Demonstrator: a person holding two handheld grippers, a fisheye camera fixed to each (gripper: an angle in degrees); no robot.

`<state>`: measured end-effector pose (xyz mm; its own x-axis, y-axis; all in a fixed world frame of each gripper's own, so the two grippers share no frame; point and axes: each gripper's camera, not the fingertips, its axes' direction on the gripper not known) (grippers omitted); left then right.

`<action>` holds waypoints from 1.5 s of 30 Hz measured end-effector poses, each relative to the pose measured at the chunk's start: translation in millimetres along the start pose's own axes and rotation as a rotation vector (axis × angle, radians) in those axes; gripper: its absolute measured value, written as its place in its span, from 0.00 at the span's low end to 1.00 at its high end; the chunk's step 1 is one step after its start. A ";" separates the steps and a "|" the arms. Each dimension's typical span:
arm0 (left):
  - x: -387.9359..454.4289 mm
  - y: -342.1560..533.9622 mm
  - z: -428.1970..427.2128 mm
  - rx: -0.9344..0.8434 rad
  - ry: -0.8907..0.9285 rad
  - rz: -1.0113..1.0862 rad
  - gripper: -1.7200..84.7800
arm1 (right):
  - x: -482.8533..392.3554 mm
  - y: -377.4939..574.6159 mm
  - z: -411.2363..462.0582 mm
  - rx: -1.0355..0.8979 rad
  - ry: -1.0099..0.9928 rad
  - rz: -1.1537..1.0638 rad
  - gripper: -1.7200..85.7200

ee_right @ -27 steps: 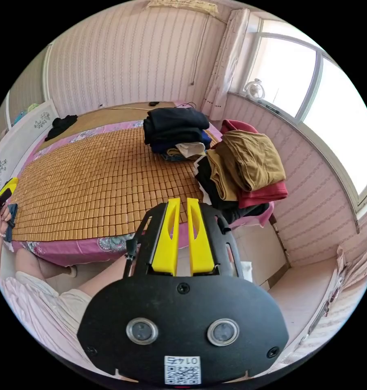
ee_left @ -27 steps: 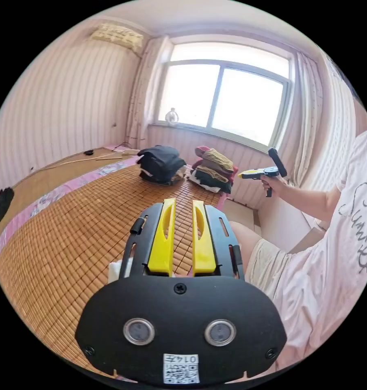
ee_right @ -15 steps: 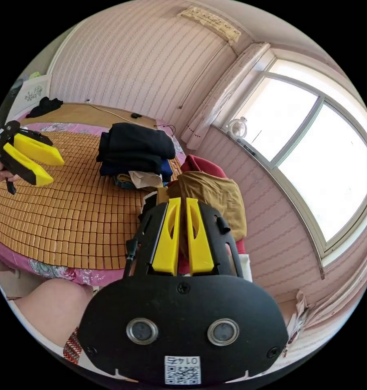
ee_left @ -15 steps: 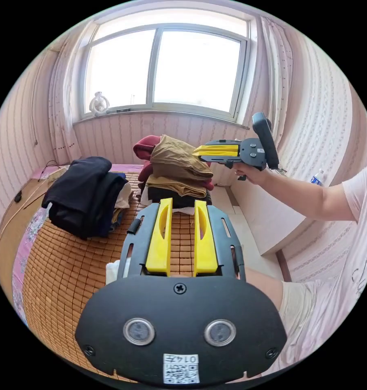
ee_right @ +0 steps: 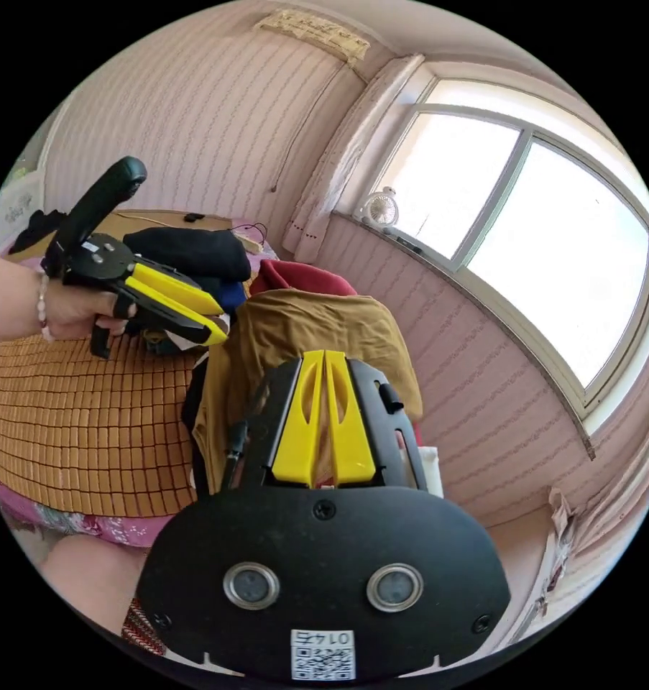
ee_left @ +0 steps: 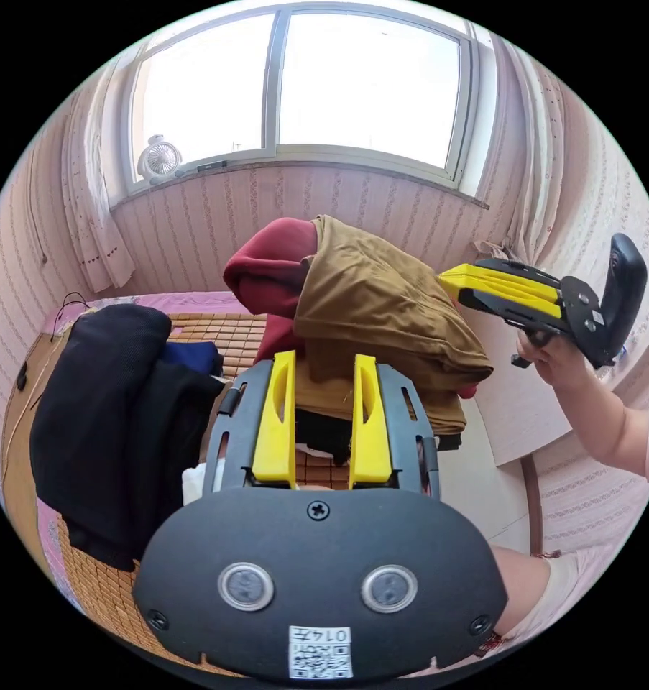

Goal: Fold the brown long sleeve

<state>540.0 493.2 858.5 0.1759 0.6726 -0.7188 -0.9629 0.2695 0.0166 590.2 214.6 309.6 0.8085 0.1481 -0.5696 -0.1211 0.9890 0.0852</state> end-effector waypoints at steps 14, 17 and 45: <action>30.0 -24.2 -25.5 -0.017 -0.140 0.169 0.01 | 55.0 -0.4 3.7 -0.003 -0.166 0.019 0.02; 23.6 -15.7 -76.8 0.051 -0.075 0.122 0.01 | 87.4 -2.9 -42.2 0.143 -0.315 0.116 0.02; 13.0 440.4 -661.3 0.283 -0.684 -0.743 0.01 | -253.2 -204.5 -16.6 0.060 -1.193 0.101 0.02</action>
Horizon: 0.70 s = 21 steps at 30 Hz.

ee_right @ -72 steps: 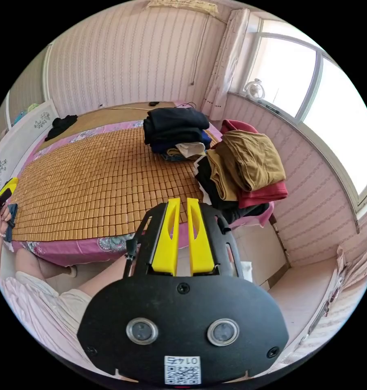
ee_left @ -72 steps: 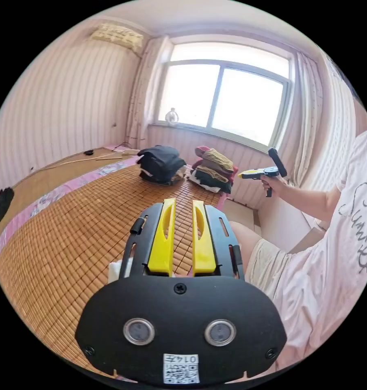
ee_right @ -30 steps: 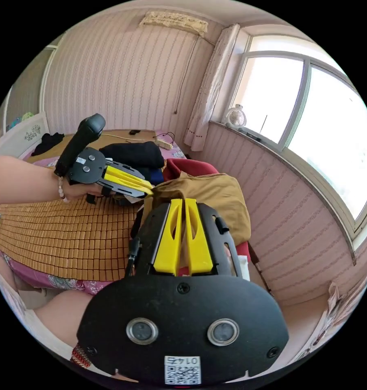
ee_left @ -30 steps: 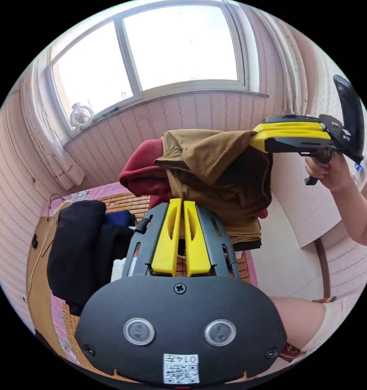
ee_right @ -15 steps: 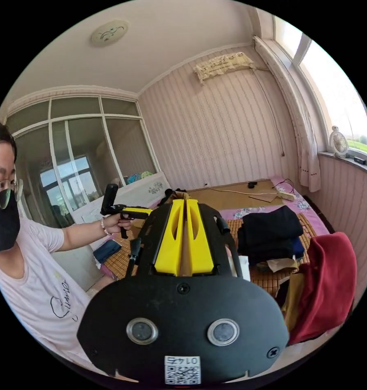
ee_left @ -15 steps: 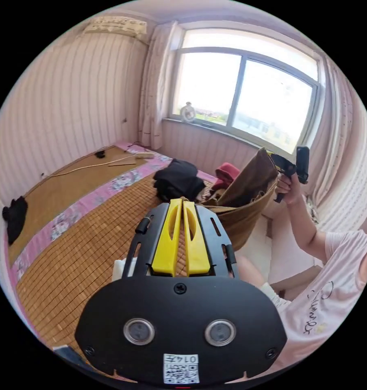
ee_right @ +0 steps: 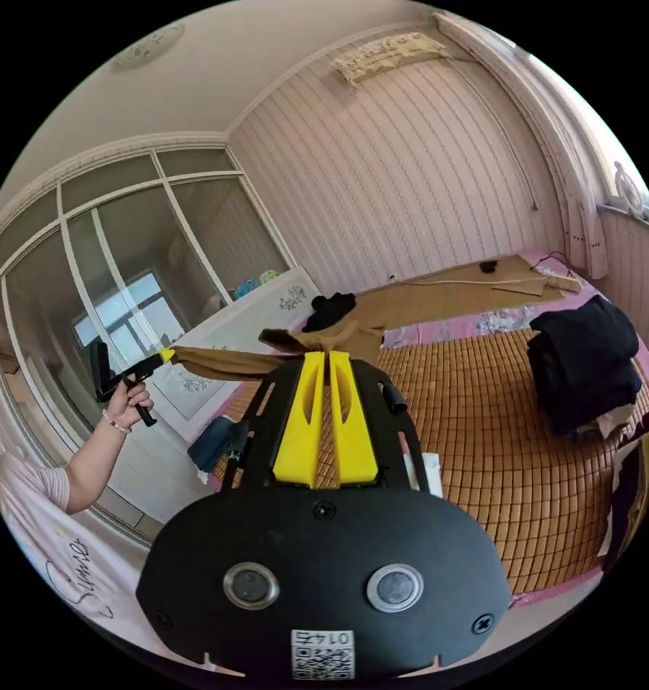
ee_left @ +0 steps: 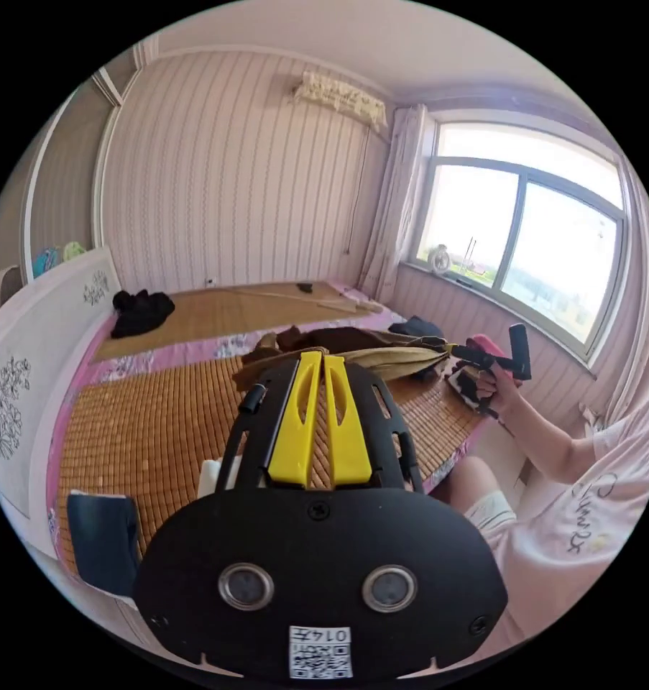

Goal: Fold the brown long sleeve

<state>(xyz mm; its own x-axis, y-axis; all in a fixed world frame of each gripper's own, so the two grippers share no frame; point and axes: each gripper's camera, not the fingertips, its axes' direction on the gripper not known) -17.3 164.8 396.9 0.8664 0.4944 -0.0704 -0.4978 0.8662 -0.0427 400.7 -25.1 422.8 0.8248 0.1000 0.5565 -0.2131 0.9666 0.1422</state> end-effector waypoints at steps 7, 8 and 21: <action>-79.9 189.2 120.8 -0.507 0.081 -0.396 0.01 | 62.2 133.8 103.1 -0.525 0.266 0.291 0.02; -90.5 202.7 125.2 -0.540 0.059 -0.451 0.01 | 57.1 131.1 113.5 -0.567 0.304 0.265 0.03; -148.5 189.0 106.9 -0.598 0.054 -0.438 0.01 | -14.2 37.9 299.3 -0.772 0.471 -0.205 0.12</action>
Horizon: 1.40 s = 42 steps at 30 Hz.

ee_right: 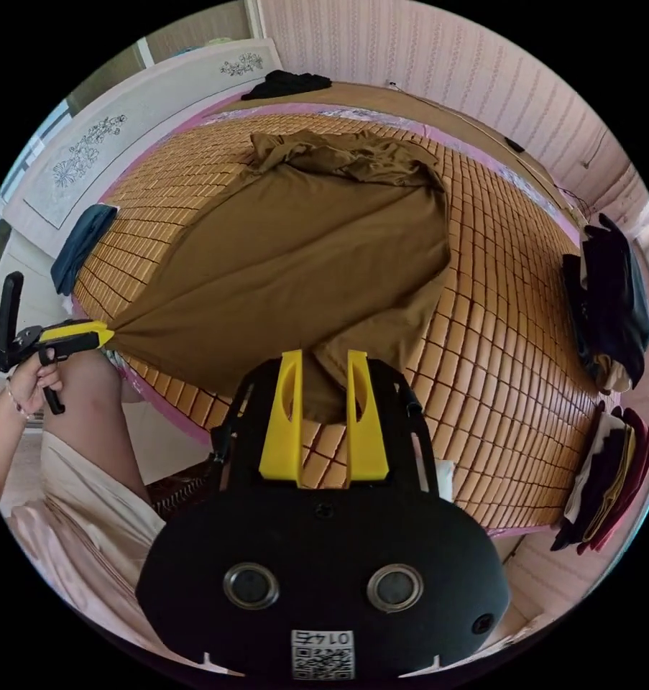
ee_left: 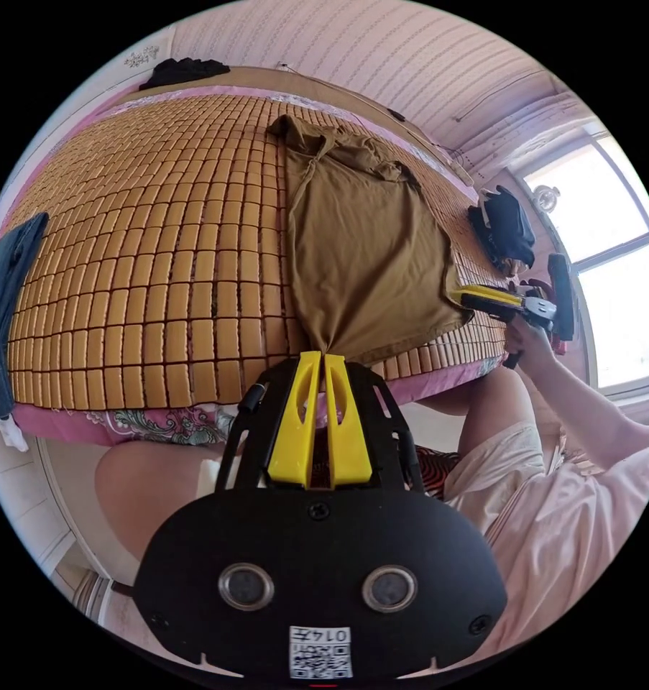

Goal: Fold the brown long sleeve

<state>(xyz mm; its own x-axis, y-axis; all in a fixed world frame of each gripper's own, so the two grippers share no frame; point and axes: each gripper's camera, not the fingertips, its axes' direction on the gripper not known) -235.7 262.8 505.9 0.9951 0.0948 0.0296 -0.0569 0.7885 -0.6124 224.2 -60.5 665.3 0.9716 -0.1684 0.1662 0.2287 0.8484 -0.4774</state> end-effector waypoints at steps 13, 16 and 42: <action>-23.1 2.3 -36.1 -0.024 -0.009 -0.019 0.02 | 138.6 61.4 -41.3 -0.042 -0.068 0.423 0.08; -21.7 10.3 -55.8 0.015 -0.026 -0.011 0.06 | 151.8 72.1 -42.4 -0.038 -0.075 0.407 0.11; 6.9 124.1 -162.1 -0.017 0.076 0.012 0.01 | 263.0 220.5 -51.6 0.188 -0.486 0.443 0.01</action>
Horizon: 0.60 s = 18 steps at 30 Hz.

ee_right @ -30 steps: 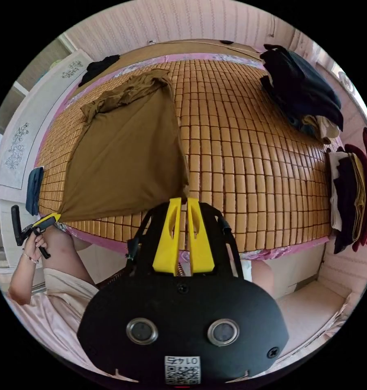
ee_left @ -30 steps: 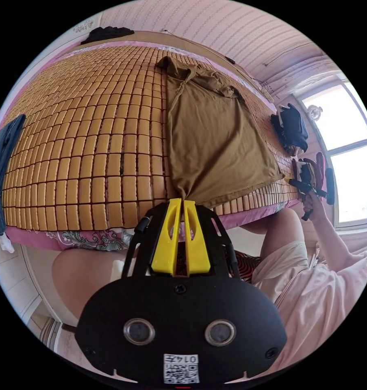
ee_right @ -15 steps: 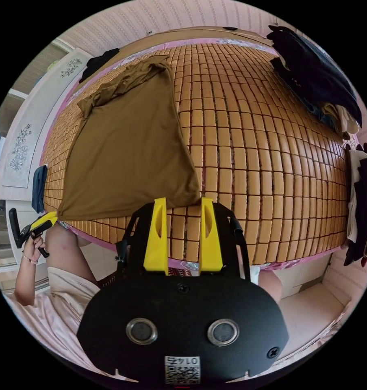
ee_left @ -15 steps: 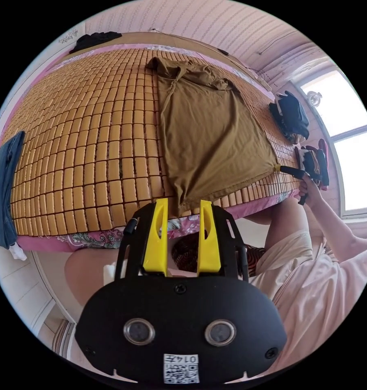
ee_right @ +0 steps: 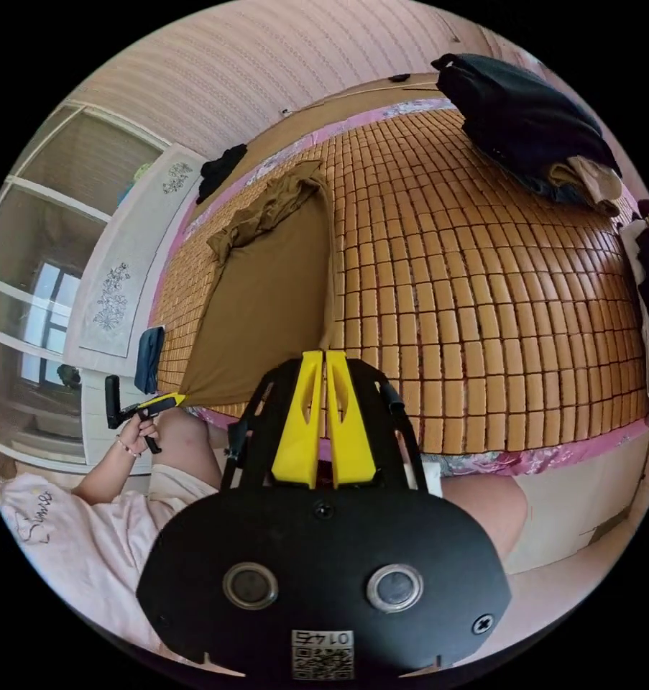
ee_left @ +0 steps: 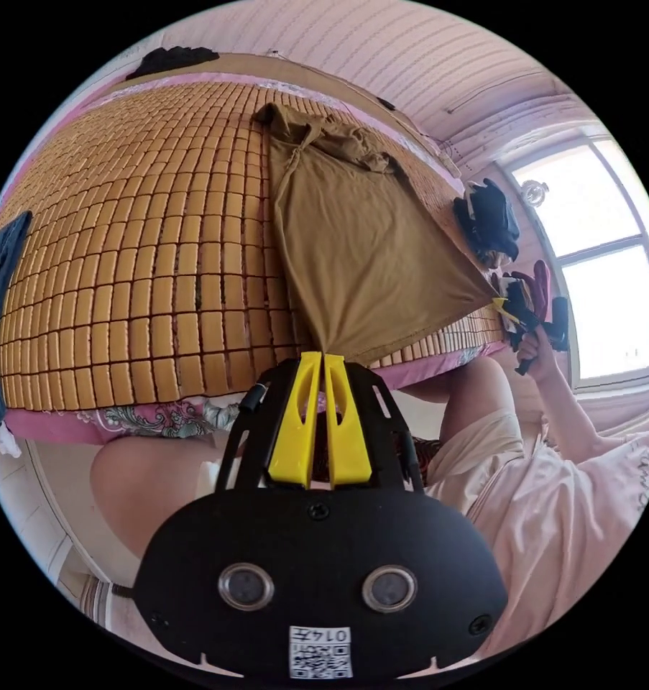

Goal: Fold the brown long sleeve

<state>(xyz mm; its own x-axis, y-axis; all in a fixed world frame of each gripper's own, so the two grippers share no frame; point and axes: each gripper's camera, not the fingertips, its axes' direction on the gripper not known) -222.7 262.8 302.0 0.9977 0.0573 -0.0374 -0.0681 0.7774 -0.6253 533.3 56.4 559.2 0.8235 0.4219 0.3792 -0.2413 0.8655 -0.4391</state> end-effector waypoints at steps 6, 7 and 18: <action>29.7 37.1 -134.1 0.485 0.179 0.024 0.01 | 49.5 29.6 -68.6 0.370 -0.765 0.105 0.01; 40.9 36.4 -170.3 0.585 0.225 0.067 0.01 | 43.2 19.4 -86.6 0.421 -0.854 0.063 0.01; 204.7 153.8 -515.4 1.409 0.255 0.557 0.01 | -168.0 53.9 -438.0 0.853 -0.971 -0.862 0.02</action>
<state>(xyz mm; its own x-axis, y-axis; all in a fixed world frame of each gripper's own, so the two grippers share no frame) -25.5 71.3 -203.7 0.8088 0.5417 -0.2289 -0.2256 0.6453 0.7299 606.8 -86.1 115.1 0.3062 -0.5520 0.7756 -0.3745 0.6792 0.6312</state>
